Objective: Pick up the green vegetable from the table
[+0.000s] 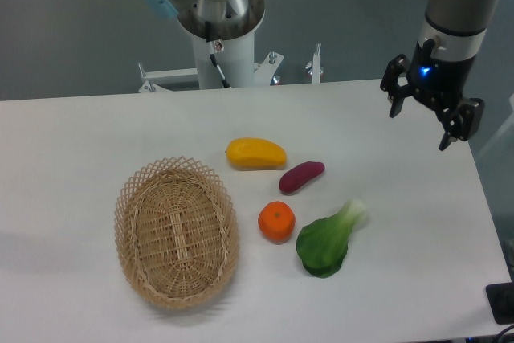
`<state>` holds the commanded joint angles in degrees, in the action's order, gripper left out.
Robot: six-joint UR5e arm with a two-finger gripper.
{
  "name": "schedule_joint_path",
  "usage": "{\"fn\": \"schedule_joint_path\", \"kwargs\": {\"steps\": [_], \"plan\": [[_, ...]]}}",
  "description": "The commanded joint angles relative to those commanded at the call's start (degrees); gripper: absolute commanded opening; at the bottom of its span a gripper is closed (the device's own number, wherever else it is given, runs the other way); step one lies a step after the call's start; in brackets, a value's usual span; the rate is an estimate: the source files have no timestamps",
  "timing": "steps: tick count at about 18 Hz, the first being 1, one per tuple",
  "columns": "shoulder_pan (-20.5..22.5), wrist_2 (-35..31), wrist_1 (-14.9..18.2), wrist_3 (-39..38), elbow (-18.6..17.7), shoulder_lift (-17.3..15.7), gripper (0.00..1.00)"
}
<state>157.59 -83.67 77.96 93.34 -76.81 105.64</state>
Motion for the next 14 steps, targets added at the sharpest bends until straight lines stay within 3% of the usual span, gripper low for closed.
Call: {"fn": "schedule_joint_path", "kwargs": {"steps": [9, 14], "plan": [[-0.2, 1.6, -1.1, -1.9, -0.2, 0.4, 1.00], [-0.6, 2.2, -2.4, -2.1, -2.6, 1.0, 1.00]]}}
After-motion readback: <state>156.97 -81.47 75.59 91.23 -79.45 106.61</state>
